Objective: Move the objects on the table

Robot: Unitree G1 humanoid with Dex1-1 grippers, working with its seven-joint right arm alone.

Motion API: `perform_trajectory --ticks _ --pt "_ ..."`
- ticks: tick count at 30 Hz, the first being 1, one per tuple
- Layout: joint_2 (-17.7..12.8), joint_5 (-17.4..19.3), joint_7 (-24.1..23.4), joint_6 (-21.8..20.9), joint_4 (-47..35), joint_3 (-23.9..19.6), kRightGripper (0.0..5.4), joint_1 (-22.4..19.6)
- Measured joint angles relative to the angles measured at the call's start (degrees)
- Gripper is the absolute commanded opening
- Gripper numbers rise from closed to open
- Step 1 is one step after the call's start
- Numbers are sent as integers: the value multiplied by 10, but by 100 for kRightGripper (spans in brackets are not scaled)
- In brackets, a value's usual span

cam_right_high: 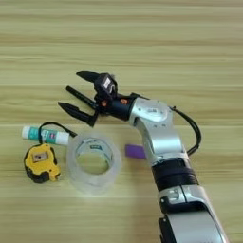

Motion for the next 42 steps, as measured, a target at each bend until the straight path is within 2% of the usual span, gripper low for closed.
perform_trajectory --ticks 7,14,21,27,30,34,39,42 --pt "-34 33 60 17 -63 -9 538 30" --pt "-89 33 84 97 -125 -9 538 53" --pt "-135 24 106 129 -171 -4 538 80" --pt "-158 20 121 143 -193 -2 538 97" --pt "-165 12 122 144 -196 2 538 103" --pt "-176 -17 121 144 -191 20 538 114" --pt "-171 -54 100 151 -166 47 538 111" --pt "-157 -70 87 153 -149 60 538 98"
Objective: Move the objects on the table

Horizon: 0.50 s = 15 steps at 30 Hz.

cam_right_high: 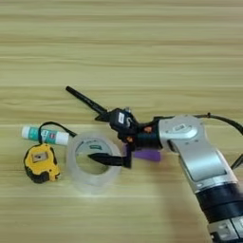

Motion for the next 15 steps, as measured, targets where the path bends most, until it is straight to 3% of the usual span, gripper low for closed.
perform_trajectory --ticks 5,15 --pt "16 -13 -26 0 24 3 501 -16" --pt "23 -23 -24 0 31 8 345 -23"
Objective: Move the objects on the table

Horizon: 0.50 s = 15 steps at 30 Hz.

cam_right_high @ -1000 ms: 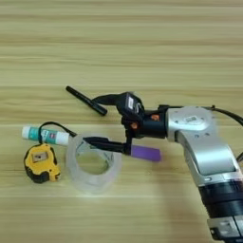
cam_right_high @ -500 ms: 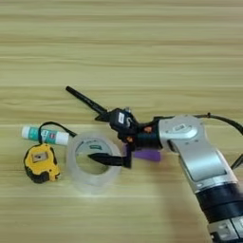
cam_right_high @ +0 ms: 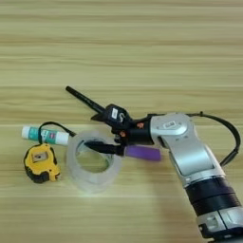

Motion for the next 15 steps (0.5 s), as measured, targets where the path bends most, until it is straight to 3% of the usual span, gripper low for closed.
perform_trajectory --ticks 15 --pt "0 -2 8 -3 5 3 162 -2"
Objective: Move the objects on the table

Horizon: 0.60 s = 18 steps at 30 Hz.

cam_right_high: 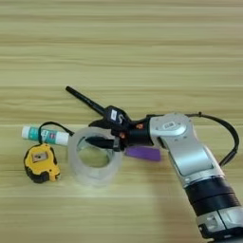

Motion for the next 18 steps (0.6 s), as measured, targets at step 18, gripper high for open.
perform_trajectory --ticks 18 --pt "0 6 2 -6 7 -8 153 -4"
